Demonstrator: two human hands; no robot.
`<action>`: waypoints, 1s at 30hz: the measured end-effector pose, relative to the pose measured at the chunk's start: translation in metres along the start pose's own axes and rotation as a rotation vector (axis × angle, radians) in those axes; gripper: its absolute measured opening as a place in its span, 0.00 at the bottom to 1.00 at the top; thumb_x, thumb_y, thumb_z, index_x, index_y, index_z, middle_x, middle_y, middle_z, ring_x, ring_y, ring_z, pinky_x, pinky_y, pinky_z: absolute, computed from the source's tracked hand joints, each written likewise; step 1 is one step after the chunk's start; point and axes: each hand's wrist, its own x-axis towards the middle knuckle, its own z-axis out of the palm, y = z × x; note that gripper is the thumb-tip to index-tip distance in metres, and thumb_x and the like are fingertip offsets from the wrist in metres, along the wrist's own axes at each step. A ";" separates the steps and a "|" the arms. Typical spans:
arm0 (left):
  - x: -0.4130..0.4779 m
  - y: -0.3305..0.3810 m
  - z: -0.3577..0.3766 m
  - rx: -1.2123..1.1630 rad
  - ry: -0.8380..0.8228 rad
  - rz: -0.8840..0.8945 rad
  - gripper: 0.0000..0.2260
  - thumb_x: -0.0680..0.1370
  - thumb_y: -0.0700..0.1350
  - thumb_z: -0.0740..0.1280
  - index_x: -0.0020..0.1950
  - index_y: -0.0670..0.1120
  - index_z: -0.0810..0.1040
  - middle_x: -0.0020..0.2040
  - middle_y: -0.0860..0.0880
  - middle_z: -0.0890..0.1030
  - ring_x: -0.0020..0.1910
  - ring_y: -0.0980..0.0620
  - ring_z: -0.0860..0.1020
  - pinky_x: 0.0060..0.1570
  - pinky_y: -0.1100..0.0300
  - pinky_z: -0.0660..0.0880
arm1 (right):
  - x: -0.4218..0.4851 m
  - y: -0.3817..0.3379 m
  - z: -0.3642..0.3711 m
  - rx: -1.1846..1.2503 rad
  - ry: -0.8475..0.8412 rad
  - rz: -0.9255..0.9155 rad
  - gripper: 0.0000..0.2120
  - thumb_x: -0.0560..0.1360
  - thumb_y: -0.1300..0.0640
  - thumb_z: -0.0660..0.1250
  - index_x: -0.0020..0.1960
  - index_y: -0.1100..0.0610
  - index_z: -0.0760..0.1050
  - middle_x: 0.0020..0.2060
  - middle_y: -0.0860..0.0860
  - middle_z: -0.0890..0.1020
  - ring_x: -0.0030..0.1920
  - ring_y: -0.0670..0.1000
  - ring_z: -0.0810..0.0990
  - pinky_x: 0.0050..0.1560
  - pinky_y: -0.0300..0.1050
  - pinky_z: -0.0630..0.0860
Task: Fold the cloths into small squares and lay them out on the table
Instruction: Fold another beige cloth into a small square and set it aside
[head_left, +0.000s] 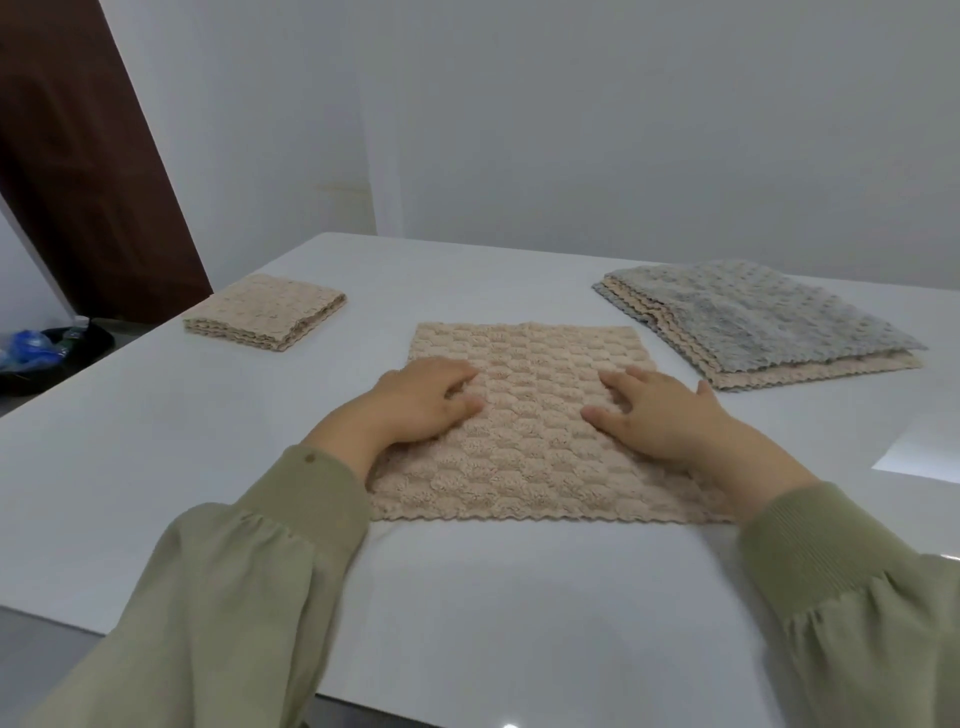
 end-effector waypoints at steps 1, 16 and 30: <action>0.002 -0.001 -0.002 -0.097 0.067 -0.003 0.21 0.80 0.56 0.58 0.71 0.51 0.68 0.70 0.52 0.70 0.68 0.51 0.68 0.67 0.53 0.64 | 0.003 -0.002 -0.005 -0.028 0.012 -0.008 0.33 0.74 0.31 0.50 0.74 0.45 0.58 0.74 0.48 0.62 0.72 0.52 0.62 0.71 0.65 0.49; 0.056 -0.037 -0.002 -0.381 0.654 -0.351 0.11 0.78 0.42 0.60 0.52 0.47 0.81 0.50 0.50 0.82 0.48 0.50 0.77 0.47 0.58 0.73 | 0.077 0.014 -0.023 0.406 0.124 -0.041 0.20 0.78 0.46 0.62 0.36 0.61 0.79 0.24 0.50 0.71 0.24 0.49 0.65 0.29 0.39 0.63; 0.085 -0.044 -0.004 -0.158 0.396 -0.309 0.08 0.78 0.50 0.63 0.54 0.49 0.75 0.57 0.49 0.77 0.56 0.46 0.73 0.57 0.51 0.69 | 0.104 0.033 0.010 0.216 0.286 -0.001 0.25 0.78 0.54 0.58 0.74 0.57 0.59 0.65 0.60 0.72 0.64 0.60 0.70 0.66 0.55 0.66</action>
